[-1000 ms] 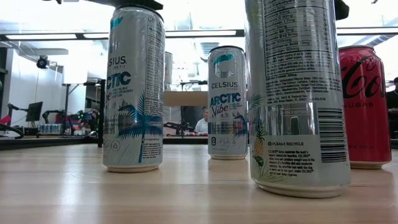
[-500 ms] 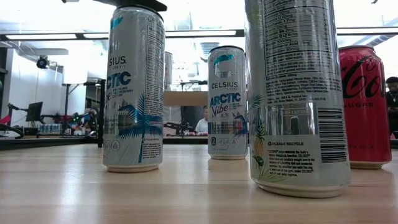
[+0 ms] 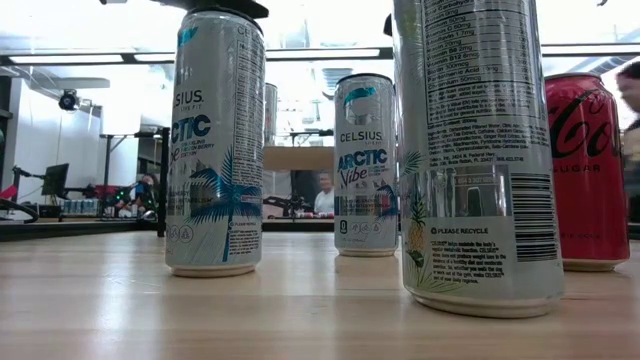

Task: Place canned beverage on shelf
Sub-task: Put the white soda can on the shelf

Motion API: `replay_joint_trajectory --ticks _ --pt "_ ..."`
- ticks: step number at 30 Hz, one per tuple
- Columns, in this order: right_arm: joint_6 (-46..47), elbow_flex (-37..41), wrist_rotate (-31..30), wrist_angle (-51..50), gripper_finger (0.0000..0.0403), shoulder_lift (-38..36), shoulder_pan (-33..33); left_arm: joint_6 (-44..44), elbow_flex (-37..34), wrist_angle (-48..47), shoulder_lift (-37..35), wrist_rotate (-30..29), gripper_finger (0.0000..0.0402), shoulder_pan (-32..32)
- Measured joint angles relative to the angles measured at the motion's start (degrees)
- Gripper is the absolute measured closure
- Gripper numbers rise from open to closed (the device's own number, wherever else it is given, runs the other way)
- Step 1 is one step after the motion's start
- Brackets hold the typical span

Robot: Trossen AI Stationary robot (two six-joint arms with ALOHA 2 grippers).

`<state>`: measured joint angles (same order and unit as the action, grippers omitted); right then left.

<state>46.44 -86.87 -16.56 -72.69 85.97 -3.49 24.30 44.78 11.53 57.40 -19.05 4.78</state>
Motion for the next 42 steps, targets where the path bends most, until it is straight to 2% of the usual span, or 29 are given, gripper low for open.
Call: replay_joint_trajectory --ticks 12,30,42 --pt "-1.54 0.02 -0.02 0.15 0.0029 3.69 0.09 -4.58 0.52 0.0 -0.17 0.04 0.0402 -0.02" --pt "-1.98 0.11 0.02 1.61 0.0029 4.56 0.09 -11.15 0.52 -3.15 -0.25 0.11 0.0402 -0.09" --pt "-0.83 1.35 3.52 1.36 0.0029 7.82 0.11 -11.82 0.52 -5.02 -0.27 0.11 0.0402 -0.09"
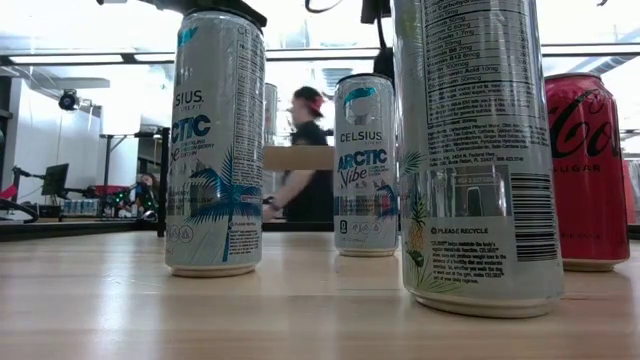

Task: Place canned beverage on shelf
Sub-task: Put the white soda can on the shelf

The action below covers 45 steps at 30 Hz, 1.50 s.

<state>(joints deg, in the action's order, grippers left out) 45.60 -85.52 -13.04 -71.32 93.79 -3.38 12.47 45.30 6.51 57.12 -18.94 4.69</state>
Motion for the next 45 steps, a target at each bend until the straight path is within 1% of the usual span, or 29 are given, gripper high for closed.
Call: replay_joint_trajectory --ticks 4,6,9,14,18,22,28,33,39,43,45 --pt "-1.14 1.2 1.93 0.83 0.003 0.74 0.06 0.02 0.0 0.02 0.0 0.0 0.0402 0.0" --pt "-1.88 1.58 2.62 1.57 0.0039 0.86 0.11 0.02 0.0 -0.03 0.0 0.0 0.0402 0.0" --pt "-2.01 1.74 2.54 1.77 0.0071 1.17 0.11 0.02 0.0 -0.11 0.0 0.0 0.0402 0.0" --pt "-2.09 1.74 2.54 1.87 0.0146 1.19 0.11 0.0 0.0 -0.16 0.0 0.0 0.0402 0.0" --pt "-2.45 1.41 2.78 1.52 0.0149 1.17 0.11 -1.11 0.0 -0.32 0.0 0.04 0.0402 0.0" --pt "-3.44 -0.21 4.99 -1.49 0.0149 1.07 0.13 -2.38 0.0 -0.92 0.0 0.09 0.0402 0.0" --pt "-4.74 -6.22 6.16 -9.62 0.0149 0.63 1.29 -3.15 0.0 -1.54 0.0 1.29 0.0402 -0.09" --pt "-5.15 -14.51 6.16 -15.79 0.0149 0.58 2.88 -3.47 0.0 -1.53 0.0 1.95 0.0402 -0.09" --pt "-6.89 -25.24 5.64 -16.77 0.0149 0.52 3.59 -4.03 0.0 -1.51 0.0 1.95 0.0402 -0.09" --pt "-10.54 -31.29 1.81 -15.62 0.0149 1.02 3.5 -4.03 0.0 -1.51 0.0 1.96 0.0402 -0.09" --pt "-12.68 -33.52 1.47 -14.09 0.0149 1.43 3.28 -4.03 -0.02 -1.47 0.0 1.95 0.0402 -0.09"
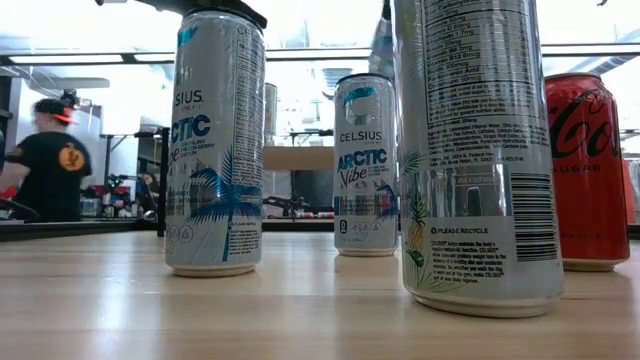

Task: Place canned beverage on shelf
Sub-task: Put the white soda can on the shelf

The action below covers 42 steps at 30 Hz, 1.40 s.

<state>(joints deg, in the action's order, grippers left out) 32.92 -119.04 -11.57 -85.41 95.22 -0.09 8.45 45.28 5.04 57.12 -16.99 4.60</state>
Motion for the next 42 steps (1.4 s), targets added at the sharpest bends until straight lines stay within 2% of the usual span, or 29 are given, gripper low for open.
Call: replay_joint_trajectory --ticks 9,14,20,26,42 --pt "-12.07 -10.44 0.07 6.86 0.0149 4.46 -1.6 -0.28 -0.02 0.0 0.0 0.02 0.0402 0.0" --pt "-17.59 -15.8 0.05 5.24 0.0149 9.38 -5.13 -1.03 -0.04 -0.05 0.0 0.02 0.0402 0.0" --pt "-23.16 -15.91 3.76 1.8 0.0149 11.56 -11.53 -1.52 -0.04 -0.52 0.0 0.02 0.0402 0.0" --pt "-26.9 -15.96 4.04 0.06 0.0149 11.5 -15.83 -1.68 -0.04 -0.68 0.0 0.02 0.0402 0.0" --pt "-31.55 -15.93 4.03 0.75 0.0149 13.17 -22.05 -1.44 -0.04 -0.81 0.0 0.02 0.0402 -0.02"
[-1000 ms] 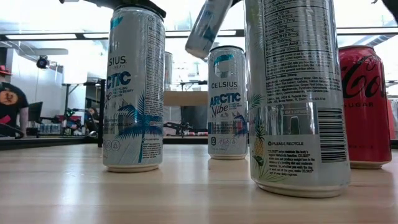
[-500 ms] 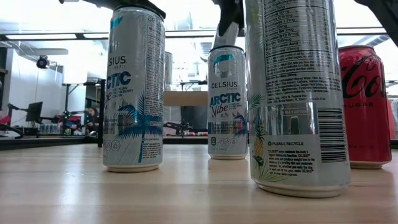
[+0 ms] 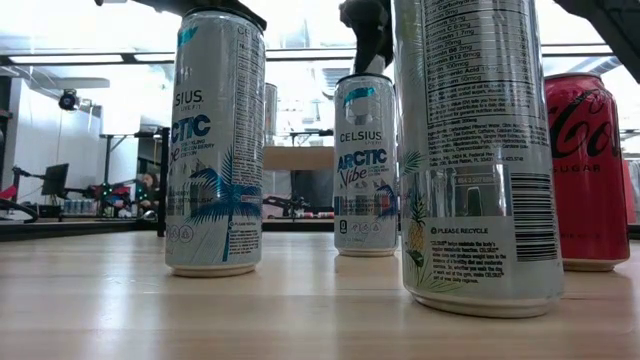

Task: Place canned beverage on shelf
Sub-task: Put the white soda can on the shelf

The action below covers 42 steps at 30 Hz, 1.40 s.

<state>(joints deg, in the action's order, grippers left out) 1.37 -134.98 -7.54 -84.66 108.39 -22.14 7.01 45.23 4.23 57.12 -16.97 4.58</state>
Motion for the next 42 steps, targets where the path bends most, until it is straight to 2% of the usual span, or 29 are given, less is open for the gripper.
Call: replay_joint_trajectory --ticks 15,28,42 --pt "-0.55 -0.11 -0.22 1.52 0.0139 1.95 0.08 1.45 0.0 -0.55 0.0 -0.01 0.0402 0.0" --pt "-1.05 0.07 -0.47 5.12 0.0087 2.45 0.07 1.46 0.0 -0.53 0.0 -0.01 0.0402 0.0" --pt "0.24 0.07 -1.54 5.29 0.0085 2.18 -0.41 1.92 0.0 -0.52 0.0 0.0 0.0402 0.02"
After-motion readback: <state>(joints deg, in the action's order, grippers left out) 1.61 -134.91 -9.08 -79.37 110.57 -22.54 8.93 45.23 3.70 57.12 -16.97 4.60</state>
